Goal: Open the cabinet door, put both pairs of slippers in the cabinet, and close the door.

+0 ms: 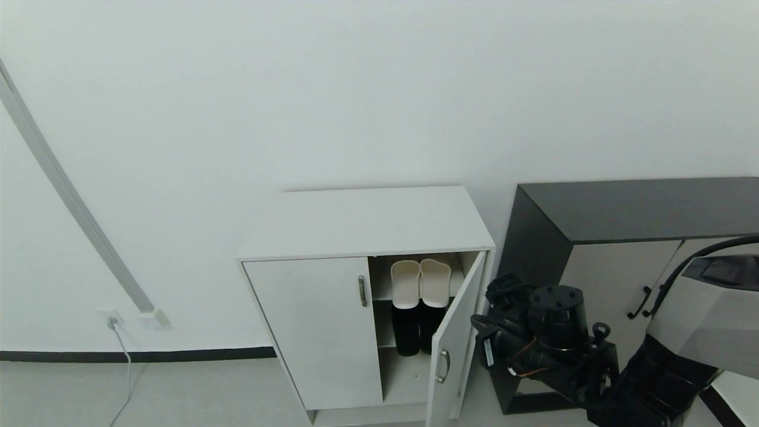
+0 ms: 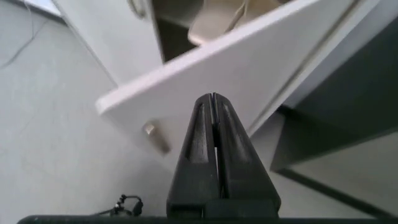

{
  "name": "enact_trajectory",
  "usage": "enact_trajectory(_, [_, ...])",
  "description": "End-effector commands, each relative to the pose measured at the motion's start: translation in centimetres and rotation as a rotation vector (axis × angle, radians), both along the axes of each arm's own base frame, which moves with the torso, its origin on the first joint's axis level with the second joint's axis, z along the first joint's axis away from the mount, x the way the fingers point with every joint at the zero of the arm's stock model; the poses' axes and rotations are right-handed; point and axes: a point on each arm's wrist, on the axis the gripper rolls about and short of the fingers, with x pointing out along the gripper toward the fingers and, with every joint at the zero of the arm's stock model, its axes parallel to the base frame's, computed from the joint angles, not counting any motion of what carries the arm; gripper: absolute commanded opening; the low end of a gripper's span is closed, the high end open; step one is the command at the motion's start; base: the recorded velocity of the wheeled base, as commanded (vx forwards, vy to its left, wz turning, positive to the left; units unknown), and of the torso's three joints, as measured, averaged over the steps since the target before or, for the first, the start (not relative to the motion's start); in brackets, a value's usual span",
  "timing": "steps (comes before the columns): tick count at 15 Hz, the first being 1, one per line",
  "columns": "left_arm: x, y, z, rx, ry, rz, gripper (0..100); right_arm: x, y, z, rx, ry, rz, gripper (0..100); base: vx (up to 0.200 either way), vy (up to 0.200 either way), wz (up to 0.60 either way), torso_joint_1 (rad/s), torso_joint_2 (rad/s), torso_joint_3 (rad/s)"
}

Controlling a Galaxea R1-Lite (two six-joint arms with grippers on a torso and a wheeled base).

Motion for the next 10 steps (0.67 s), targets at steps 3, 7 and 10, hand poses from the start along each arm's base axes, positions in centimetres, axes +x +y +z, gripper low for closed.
enact_trajectory(3, [0.0, 0.0, 0.0, -0.002, -0.001, 0.0, 0, 0.7, 0.4, -1.7, -0.021, 0.029, -0.002, 0, 0.0, 0.0, 0.0, 0.0, 0.0, 0.0])
enact_trajectory(7, [0.0, 0.0, 0.0, -0.005, -0.001, 0.002, 0, 1.8, 1.2, -3.0, -0.014, 0.027, 0.001, 0, 0.0, 0.0, 0.0, 0.0, 0.0, 0.0])
enact_trajectory(10, [0.0, 0.0, 0.0, -0.005, -0.001, 0.002, 0, 3.2, 2.3, -3.0, 0.015, -0.002, -0.002, 0, 0.0, 0.0, 0.0, 0.0, 0.0, 0.0])
